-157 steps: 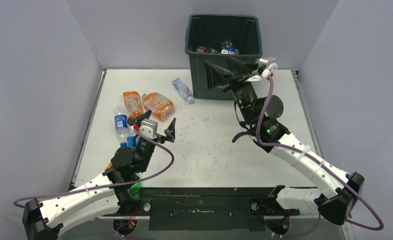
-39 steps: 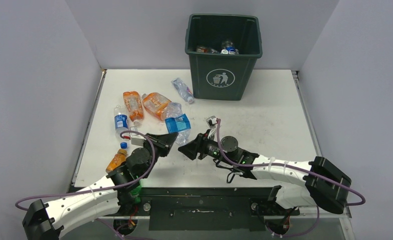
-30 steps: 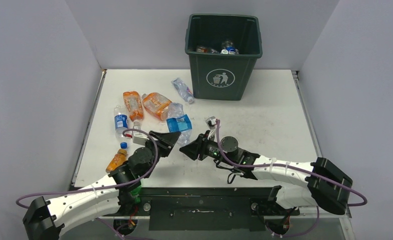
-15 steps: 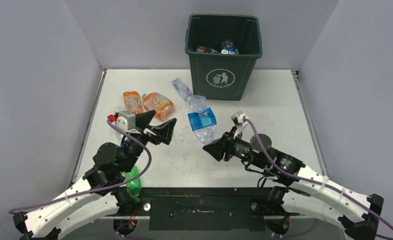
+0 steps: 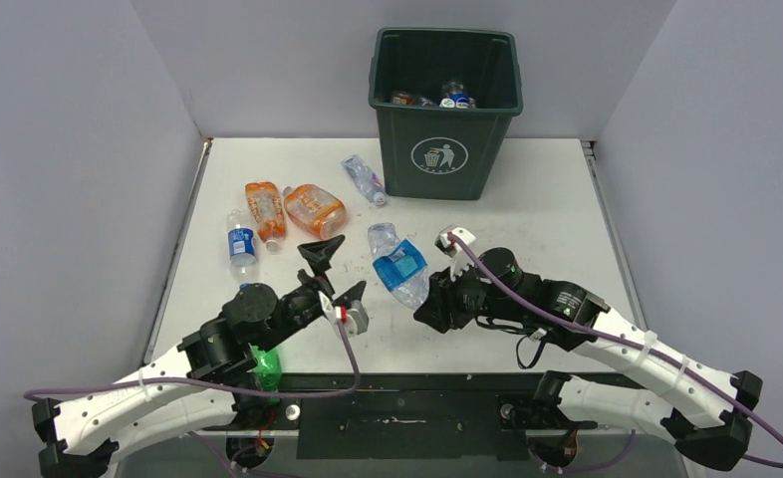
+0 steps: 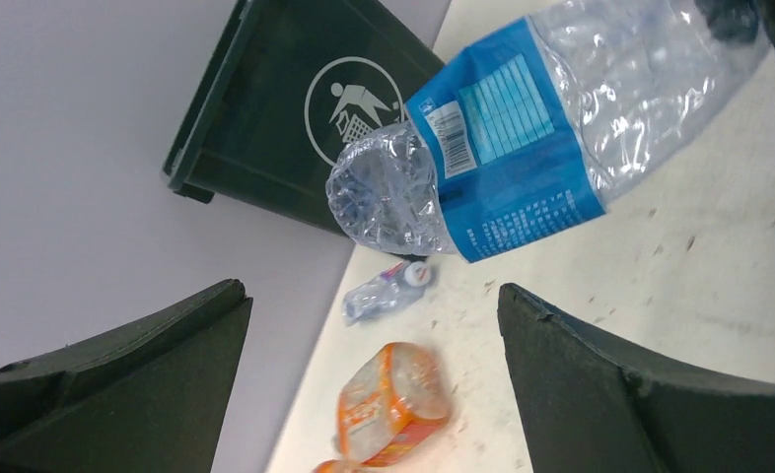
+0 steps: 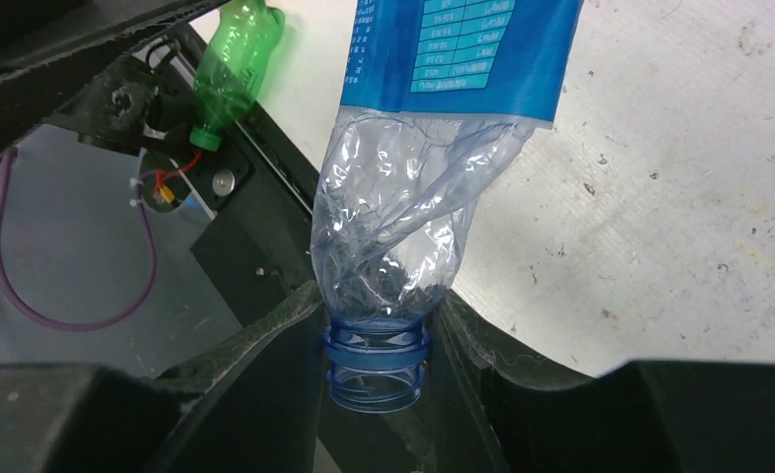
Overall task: Put the plastic bottles in the bin
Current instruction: Pick up the plastic bottle at the center of the board.
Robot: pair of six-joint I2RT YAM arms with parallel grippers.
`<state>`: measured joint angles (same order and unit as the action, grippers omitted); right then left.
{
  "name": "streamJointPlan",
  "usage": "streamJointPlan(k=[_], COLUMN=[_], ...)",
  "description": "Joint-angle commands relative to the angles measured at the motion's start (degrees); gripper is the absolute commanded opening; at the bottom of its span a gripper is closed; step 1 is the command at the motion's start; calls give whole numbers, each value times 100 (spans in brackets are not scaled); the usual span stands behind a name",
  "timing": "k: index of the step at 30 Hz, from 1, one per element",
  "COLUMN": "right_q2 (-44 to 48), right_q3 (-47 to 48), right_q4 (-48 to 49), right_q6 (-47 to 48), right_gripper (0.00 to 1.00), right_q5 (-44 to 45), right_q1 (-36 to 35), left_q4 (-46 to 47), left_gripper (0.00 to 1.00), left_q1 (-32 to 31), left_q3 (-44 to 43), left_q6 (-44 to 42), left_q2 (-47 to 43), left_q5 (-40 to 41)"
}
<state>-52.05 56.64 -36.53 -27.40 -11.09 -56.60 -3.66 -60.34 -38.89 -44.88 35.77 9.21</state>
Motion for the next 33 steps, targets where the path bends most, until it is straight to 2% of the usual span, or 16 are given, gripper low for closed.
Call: streamJointPlan(k=[1, 4, 13, 15, 22, 25, 30, 33], right_q2=[-153, -189, -256, -266, -129, -108, -156, -181], right_q3=[407, 535, 561, 589, 325, 191, 199, 256], right_q4=[-340, -390, -208, -175, 575, 858, 906, 908], right_q6=[310, 360, 341, 322, -125, -310, -362, -363], right_gripper=[5, 5, 5, 5, 5, 5, 5, 5], right_q5=[-187, -183, -489, -565, -934, -1137, -1154, -1171], right_q1=[32, 26, 17, 18, 32, 28, 34, 41], left_q4=[-292, -390, 69, 237, 1014, 1414, 1853, 1975], left_gripper=[96, 96, 100, 94, 88, 77, 37, 24], left_q1=[-247, -272, -593, -812, -1285, -1301, -1375, -1375], left_q3=[-158, -135, -116, -147, -19, 162, 357, 420], left_q6=[-1896, -2224, -2649, -2777, -2964, -2879, -2853, -2851], left_q2=[39, 175, 821, 981, 1261, 1300, 1324, 1292], left_q5=[467, 509, 286, 304, 295, 334, 564, 643])
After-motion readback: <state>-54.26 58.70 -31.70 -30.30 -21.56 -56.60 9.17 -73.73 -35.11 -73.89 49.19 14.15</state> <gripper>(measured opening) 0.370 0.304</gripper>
